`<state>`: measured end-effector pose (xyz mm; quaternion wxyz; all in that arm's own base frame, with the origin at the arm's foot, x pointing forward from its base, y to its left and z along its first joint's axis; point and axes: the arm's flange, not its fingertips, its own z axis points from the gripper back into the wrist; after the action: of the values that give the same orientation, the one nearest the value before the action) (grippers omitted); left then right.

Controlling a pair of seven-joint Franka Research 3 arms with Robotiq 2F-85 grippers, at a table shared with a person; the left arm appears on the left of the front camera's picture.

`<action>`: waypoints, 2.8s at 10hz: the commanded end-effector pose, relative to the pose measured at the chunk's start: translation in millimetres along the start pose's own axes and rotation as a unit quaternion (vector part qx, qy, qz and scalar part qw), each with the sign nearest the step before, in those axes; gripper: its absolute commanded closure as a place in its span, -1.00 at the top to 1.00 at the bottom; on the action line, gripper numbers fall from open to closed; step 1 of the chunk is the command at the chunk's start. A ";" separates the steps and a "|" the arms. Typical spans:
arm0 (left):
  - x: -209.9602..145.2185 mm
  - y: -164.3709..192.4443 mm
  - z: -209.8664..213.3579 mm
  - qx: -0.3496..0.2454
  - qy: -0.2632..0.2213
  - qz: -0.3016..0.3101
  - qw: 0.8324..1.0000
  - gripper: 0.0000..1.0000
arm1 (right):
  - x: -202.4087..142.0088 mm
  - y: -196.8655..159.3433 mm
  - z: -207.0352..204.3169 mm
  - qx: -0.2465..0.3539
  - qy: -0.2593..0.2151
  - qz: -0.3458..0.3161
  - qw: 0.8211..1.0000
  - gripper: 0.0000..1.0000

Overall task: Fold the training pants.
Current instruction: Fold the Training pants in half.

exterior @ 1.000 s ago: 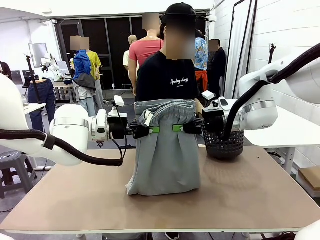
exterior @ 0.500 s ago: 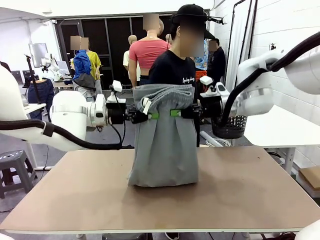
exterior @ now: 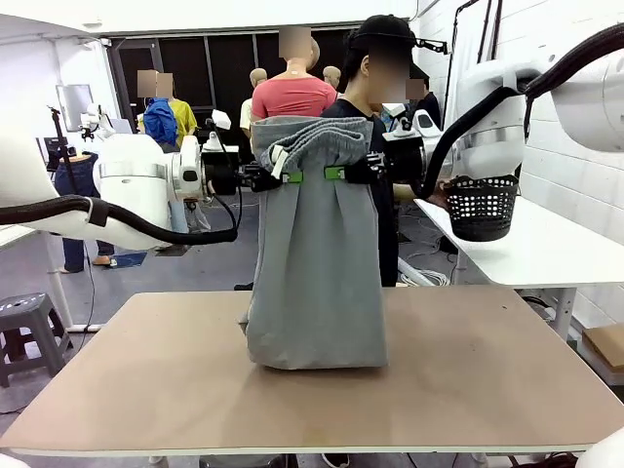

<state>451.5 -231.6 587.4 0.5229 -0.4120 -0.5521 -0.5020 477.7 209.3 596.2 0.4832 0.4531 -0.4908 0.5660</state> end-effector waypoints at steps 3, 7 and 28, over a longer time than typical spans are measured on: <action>-12.4 -9.7 -1.6 -0.005 0.003 0.003 1.000 -1.00 | -4.5 2.1 2.9 0.001 -0.002 -0.003 1.000 -1.00; -10.3 33.0 -8.1 0.034 0.002 0.008 0.999 -1.00 | -11.5 -37.8 5.1 -0.020 0.013 -0.016 1.000 -1.00; -98.4 36.8 16.4 -0.063 0.049 0.169 0.982 -1.00 | -121.1 -33.9 6.2 0.017 0.005 -0.202 0.979 -1.00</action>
<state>501.6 -219.4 495.5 0.5920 -0.4964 -0.4288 -0.4682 531.4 202.4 481.2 0.5687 0.5454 -0.3890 0.4773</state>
